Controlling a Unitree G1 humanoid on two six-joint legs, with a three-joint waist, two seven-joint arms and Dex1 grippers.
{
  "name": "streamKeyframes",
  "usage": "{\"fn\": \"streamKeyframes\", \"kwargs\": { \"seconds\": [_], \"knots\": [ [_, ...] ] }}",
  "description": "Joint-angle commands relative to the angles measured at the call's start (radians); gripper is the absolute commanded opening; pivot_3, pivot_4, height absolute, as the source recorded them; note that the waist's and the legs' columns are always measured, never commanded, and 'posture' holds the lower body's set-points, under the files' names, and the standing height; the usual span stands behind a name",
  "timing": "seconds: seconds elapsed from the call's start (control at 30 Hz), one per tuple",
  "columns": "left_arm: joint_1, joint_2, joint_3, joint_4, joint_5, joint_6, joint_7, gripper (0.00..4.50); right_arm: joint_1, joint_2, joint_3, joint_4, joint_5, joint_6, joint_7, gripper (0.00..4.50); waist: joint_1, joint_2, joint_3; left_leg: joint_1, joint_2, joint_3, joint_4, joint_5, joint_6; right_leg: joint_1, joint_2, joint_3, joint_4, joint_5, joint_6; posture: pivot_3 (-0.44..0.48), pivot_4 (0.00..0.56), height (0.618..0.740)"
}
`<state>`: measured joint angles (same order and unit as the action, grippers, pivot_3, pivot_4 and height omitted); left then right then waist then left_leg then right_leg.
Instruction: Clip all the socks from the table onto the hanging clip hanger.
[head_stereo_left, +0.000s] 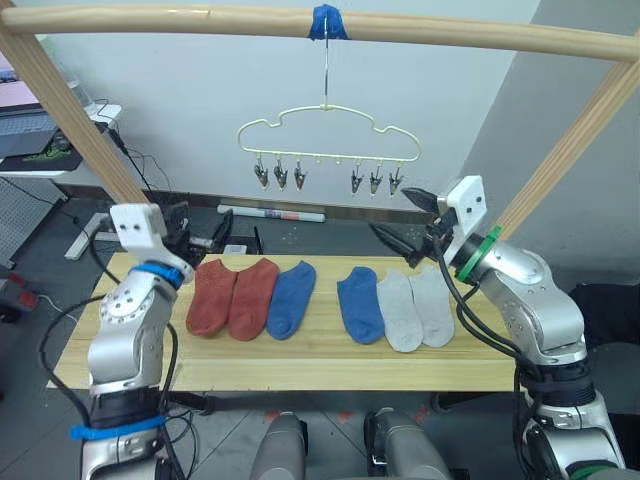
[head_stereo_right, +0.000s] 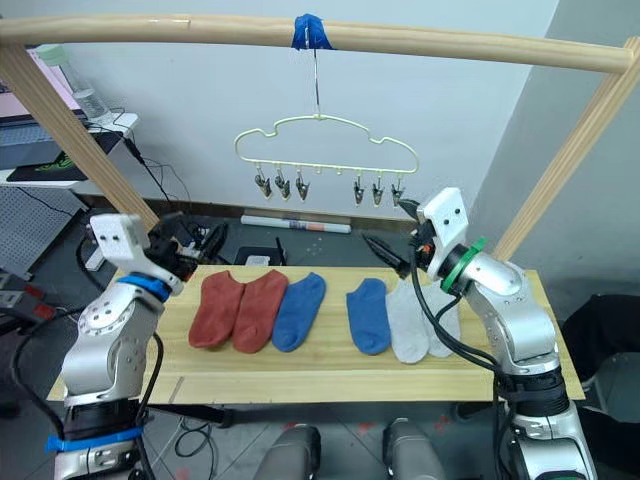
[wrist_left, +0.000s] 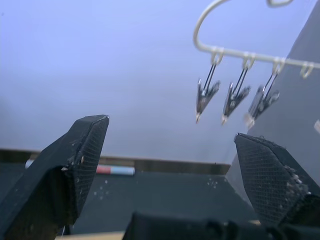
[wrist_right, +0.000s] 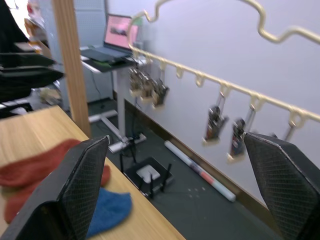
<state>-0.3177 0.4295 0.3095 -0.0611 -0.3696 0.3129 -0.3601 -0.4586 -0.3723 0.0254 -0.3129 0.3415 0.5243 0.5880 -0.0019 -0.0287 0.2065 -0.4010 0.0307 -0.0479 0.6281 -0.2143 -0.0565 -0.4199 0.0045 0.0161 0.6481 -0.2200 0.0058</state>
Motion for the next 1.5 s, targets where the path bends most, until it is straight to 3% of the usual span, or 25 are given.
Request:
{"fn": "streamKeyframes", "kwargs": {
  "seconds": [0.03, 0.33, 0.7, 0.93, 1.5],
  "knots": [
    [-0.081, 0.003, -0.014, 0.042, 0.015, -0.008, 0.015, 4.47, -0.042, 0.015, 0.032, -0.082, 0.040, 0.025, 0.011, 4.50, 0.000, 0.000, 0.004, 0.000, 0.000, 0.000, 0.000, 0.000, 0.000, 0.000, 0.000, 0.000, 0.000, 0.000, 0.000, 0.034, 0.230, 0.740],
    [-0.229, -0.014, -0.071, 0.195, 0.063, -0.056, 0.004, 4.47, -0.093, 0.057, 0.095, -0.077, 0.011, 0.019, -0.013, 4.50, -0.005, 0.000, 0.016, 0.000, 0.000, -0.001, 0.000, 0.000, 0.000, 0.000, 0.000, -0.001, 0.001, 0.000, 0.000, 0.010, 0.264, 0.740],
    [-0.366, -0.027, -0.091, 0.384, 0.096, -0.141, -0.025, 4.47, -0.170, 0.097, 0.099, -0.053, -0.002, 0.040, -0.054, 4.50, -0.017, -0.001, 0.081, -0.003, 0.000, -0.001, 0.000, 0.000, 0.000, -0.003, 0.000, -0.001, 0.001, 0.000, 0.000, -0.023, 0.352, 0.740],
    [-0.434, -0.037, -0.096, 0.508, 0.113, -0.217, -0.044, 4.47, -0.196, 0.077, 0.139, -0.074, -0.036, -0.015, -0.015, 4.50, -0.027, -0.004, 0.101, -0.018, -0.001, -0.002, 0.002, 0.000, 0.000, -0.019, -0.002, -0.002, 0.005, 0.000, 0.001, -0.034, 0.353, 0.740],
    [-0.534, -0.023, -0.077, 0.626, 0.120, -0.328, -0.032, 4.47, -0.202, 0.110, 0.134, -0.068, -0.033, -0.042, -0.011, 4.50, -0.030, -0.004, 0.107, -0.018, -0.002, -0.002, 0.003, 0.000, 0.000, -0.022, -0.003, -0.003, 0.012, -0.001, 0.002, -0.029, 0.341, 0.740]
  ]
}}
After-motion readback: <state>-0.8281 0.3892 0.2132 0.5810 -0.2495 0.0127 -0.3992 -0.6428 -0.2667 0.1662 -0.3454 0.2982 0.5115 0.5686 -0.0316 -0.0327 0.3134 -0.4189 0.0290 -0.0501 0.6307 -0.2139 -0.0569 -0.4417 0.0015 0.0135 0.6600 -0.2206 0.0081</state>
